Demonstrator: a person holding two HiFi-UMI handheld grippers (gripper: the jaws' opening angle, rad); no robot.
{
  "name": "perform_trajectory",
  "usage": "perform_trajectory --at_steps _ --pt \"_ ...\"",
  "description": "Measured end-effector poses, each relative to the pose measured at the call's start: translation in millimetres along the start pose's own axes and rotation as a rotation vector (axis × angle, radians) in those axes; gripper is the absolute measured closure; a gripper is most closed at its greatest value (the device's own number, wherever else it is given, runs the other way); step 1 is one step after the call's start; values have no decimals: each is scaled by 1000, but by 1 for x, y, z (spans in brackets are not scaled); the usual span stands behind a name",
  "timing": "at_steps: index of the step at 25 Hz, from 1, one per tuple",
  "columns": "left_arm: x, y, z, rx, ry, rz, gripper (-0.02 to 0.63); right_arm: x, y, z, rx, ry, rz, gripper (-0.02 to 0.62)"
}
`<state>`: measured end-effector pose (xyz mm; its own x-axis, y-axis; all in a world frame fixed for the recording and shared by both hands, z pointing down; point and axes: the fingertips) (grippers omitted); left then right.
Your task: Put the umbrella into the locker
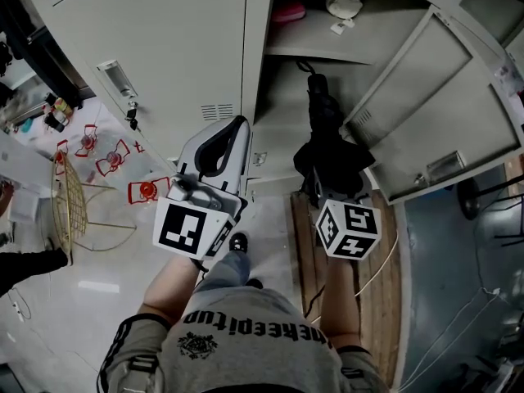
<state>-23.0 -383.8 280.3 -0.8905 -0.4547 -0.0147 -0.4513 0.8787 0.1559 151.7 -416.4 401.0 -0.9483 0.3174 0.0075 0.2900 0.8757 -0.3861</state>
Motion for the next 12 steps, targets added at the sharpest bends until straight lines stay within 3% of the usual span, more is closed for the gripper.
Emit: perform_trajectory --at_steps 12 --pt "5 -10 -8 19 -1 -6 603 -11 -45 16 82 32 -14 382"
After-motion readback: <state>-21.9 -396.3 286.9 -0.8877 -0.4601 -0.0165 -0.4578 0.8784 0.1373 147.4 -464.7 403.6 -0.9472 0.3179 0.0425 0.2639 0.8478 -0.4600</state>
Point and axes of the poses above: the fingertips, and each gripper's own axes: y backward along the fingers, x to its left, z out of its top, and after that the axes turned 7 degrees about x, right-handed
